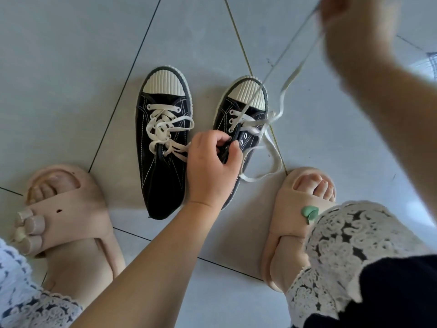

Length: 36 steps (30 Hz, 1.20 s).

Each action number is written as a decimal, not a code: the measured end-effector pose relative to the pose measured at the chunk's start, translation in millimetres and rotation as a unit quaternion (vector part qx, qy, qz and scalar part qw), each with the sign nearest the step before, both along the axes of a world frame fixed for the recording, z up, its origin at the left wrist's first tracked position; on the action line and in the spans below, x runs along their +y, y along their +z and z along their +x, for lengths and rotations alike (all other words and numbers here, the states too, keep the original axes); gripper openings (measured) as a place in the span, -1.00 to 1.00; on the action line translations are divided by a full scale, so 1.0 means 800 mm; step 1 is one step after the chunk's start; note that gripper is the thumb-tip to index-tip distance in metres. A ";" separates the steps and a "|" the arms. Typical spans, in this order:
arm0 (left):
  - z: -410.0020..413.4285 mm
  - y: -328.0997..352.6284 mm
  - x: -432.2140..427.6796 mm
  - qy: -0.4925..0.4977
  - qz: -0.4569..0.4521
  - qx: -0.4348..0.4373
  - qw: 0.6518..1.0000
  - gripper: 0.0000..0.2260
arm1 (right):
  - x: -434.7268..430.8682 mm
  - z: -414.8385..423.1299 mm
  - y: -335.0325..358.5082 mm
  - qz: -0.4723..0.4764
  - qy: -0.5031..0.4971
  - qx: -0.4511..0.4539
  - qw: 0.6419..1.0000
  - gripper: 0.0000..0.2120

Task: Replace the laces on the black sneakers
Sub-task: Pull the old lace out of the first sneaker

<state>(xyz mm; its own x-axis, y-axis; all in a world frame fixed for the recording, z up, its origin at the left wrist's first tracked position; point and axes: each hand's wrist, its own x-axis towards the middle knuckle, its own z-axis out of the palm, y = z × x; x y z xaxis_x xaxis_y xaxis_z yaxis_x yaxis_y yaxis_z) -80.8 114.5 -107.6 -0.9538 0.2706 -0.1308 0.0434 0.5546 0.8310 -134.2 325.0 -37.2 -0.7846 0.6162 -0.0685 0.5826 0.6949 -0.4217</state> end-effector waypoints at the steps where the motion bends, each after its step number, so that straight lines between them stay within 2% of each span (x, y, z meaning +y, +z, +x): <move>1: 0.000 0.000 0.000 0.000 -0.003 -0.001 1.000 -0.86 | 0.021 0.003 0.008 -0.012 -0.061 -0.010 0.998 -0.86; 2: 0.000 0.000 0.000 0.000 -0.006 0.000 1.000 -0.86 | 0.034 0.010 0.014 -0.031 -0.085 -0.049 0.995 -0.84; 4: 0.000 -0.001 0.000 0.000 -0.009 0.004 1.000 -0.88 | 0.033 0.023 0.007 -0.027 -0.057 -0.154 0.986 -0.86; 6: 0.001 -0.001 0.000 0.000 -0.012 0.004 1.000 -0.87 | 0.006 0.035 -0.011 -0.017 0.044 -0.209 0.977 -0.81; 9: 0.001 -0.001 0.002 0.002 -0.014 0.004 1.000 -0.85 | -0.050 0.042 -0.024 -0.070 0.170 -0.140 0.973 -0.71; 11: 0.001 0.000 0.002 0.003 -0.014 0.006 1.000 -0.85 | -0.073 0.038 -0.029 -0.068 0.259 -0.115 0.957 -0.71; 15: 0.001 -0.001 0.002 0.003 -0.010 0.008 1.000 -0.85 | -0.092 0.036 -0.043 0.084 0.371 -0.143 0.914 -0.86; 17: 0.001 -0.001 0.002 0.004 -0.006 0.009 1.000 -0.86 | -0.088 0.034 -0.045 0.089 0.339 -0.130 0.928 -0.86; 20: 0.001 0.000 0.002 0.005 -0.002 0.003 1.000 -0.86 | -0.060 0.031 -0.038 -0.012 0.164 -0.064 0.984 -0.88; 26: 0.008 0.003 0.005 -0.008 -0.001 0.014 1.000 -0.86 | -0.057 0.049 -0.038 -0.087 0.029 -0.045 0.995 -0.87; 28: 0.008 0.003 0.004 -0.010 -0.004 0.017 1.000 -0.86 | -0.068 0.040 -0.030 -0.107 0.033 -0.047 0.993 -0.87; 30: 0.006 0.002 0.004 -0.009 -0.013 0.024 1.000 -0.87 | -0.090 0.029 -0.024 -0.089 0.140 -0.095 0.982 -0.86; 32: 0.003 0.001 0.004 -0.001 -0.023 0.029 0.999 -0.89 | -0.122 0.019 -0.024 -0.080 0.266 -0.147 0.949 -0.83; 33: 0.003 0.000 0.005 0.000 -0.025 0.029 0.999 -0.88 | -0.129 0.013 -0.024 -0.081 0.284 -0.144 0.944 -0.81; 34: 0.003 -0.001 0.005 -0.003 -0.024 0.027 0.999 -0.89 | -0.125 0.005 -0.024 -0.102 0.240 -0.120 0.958 -0.81; 36: 0.003 -0.003 0.003 -0.009 -0.022 0.018 1.000 -0.87 | -0.089 -0.013 -0.018 -0.166 0.054 -0.023 0.984 -0.79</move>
